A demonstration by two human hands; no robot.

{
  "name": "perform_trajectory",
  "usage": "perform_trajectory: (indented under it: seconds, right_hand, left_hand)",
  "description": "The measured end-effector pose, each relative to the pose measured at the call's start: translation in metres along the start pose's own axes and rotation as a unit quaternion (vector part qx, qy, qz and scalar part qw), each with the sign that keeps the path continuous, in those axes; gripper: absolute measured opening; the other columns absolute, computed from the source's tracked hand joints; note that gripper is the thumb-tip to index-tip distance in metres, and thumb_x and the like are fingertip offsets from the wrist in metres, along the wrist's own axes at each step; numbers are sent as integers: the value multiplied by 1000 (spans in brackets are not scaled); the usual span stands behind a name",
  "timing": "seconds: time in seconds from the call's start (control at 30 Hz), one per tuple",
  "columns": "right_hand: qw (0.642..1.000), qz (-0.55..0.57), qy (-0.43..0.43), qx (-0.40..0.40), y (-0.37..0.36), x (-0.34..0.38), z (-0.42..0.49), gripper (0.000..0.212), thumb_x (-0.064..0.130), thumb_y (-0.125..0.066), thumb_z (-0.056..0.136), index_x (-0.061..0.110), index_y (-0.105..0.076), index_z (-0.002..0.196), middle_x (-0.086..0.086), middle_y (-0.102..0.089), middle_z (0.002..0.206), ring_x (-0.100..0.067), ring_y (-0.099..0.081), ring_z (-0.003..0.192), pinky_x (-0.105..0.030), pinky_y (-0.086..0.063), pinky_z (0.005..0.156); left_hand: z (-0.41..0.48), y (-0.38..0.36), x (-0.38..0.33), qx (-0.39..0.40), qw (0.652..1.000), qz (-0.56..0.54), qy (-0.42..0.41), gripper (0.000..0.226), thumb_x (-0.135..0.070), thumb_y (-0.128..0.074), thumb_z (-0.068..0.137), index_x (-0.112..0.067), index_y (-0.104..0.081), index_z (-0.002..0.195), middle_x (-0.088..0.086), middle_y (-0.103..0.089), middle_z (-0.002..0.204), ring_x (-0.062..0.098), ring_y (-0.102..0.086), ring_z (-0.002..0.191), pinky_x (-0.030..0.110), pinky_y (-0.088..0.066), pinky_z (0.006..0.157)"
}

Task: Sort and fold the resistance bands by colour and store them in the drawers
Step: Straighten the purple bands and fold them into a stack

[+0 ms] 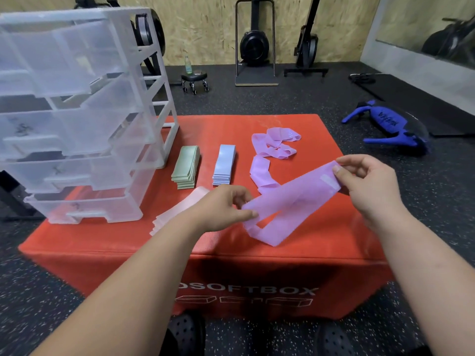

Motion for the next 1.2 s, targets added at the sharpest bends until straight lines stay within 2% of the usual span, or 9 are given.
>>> perform_trajectory:
  seconds: [0.1, 0.2, 0.3, 0.4, 0.5, 0.6, 0.87, 1.03, 1.2]
  right_hand:
    - [1000, -16, -22, 2, 6, -14, 4, 19, 5, -73, 94, 10, -73, 113, -15, -72, 94, -18, -67, 78, -27, -58, 67]
    - [998, -5, -57, 0, 11, -24, 6, 20, 4, -72, 95, 8, -71, 114, -14, -71, 91, -18, -66, 75, -26, -59, 66]
    - [995, 6, -95, 4, 14, -41, 8, 19, 2, -72, 94, 8, -71, 112, -11, -70, 86, -14, -66, 70, -22, -61, 61]
    - [991, -5, -132, 28, 12, -60, 8, 16, 1, -73, 93, 4, -71, 109, -14, -68, 86, -17, -67, 71, -23, -63, 63]
    - [986, -68, -145, 37, 15, -80, 7, 14, -1, -73, 92, 6, -71, 104, -12, -63, 78, -18, -62, 65, -25, -61, 57]
    - [979, -148, -140, 31, 24, -96, 8, 15, 1, -75, 90, 11, -74, 100, -10, -69, 76, -20, -65, 63, -33, -59, 64]
    - [972, -142, -181, 35, 34, -121, 7, 13, 2, -72, 92, 14, -71, 98, -9, -65, 79, -22, -68, 73, -44, -63, 78]
    - [970, -149, -186, 52, 33, -124, 6, 14, 3, -73, 93, 11, -71, 104, -11, -69, 79, -23, -71, 74, -40, -62, 73]
    - [966, -153, -198, 70, 33, -120, 3, 18, 1, -73, 92, 12, -71, 106, -14, -70, 83, -23, -71, 74, -32, -64, 62]
  left_hand:
    - [-3, 4, 11, 20, 997, -62, 44, 15, -30, -85, 89, -20, -75, 93, -2, -68, 76, 8, -54, 68, 25, -43, 70]
    - [-1, 15, 24, 6, 988, -138, 73, 19, -31, -87, 86, -19, -75, 95, 0, -68, 75, 17, -59, 72, 38, -50, 75]
    - [0, 21, 29, -10, 979, -179, 97, 19, -23, -85, 90, -11, -74, 98, 4, -68, 71, 21, -57, 68, 34, -49, 64]
    - [3, 20, 40, -31, 987, -108, 117, 18, -24, -86, 85, -15, -73, 94, 0, -68, 67, 17, -54, 56, 31, -48, 54]
    - [8, 15, 51, -32, 992, 9, 121, 15, -21, -87, 79, -22, -74, 87, -5, -72, 70, 7, -58, 51, 35, -57, 59]
    - [8, 5, 49, -7, 991, 73, 111, 14, -17, -87, 85, -17, -76, 94, -5, -73, 78, -5, -56, 44, 14, -49, 52]
    - [10, -3, 50, -15, 993, -28, 109, 10, -29, -73, 98, -24, -68, 105, 10, -77, 86, 19, -72, 70, 38, -60, 68]
    - [10, -23, 41, 80, 992, -71, 68, 33, -15, -88, 85, -20, -69, 111, 7, -77, 95, 12, -68, 75, 29, -56, 75]
    - [13, -17, 49, 42, 995, -20, 85, 18, -8, -78, 89, -20, -74, 101, 3, -75, 78, 13, -65, 67, 34, -54, 68]
Point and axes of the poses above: each hand's wrist, its own z-axis towards the middle knuckle, its own y-axis out of the back of the hand, x = y × z, the point moved 10 cm from there along z, towards the middle knuckle
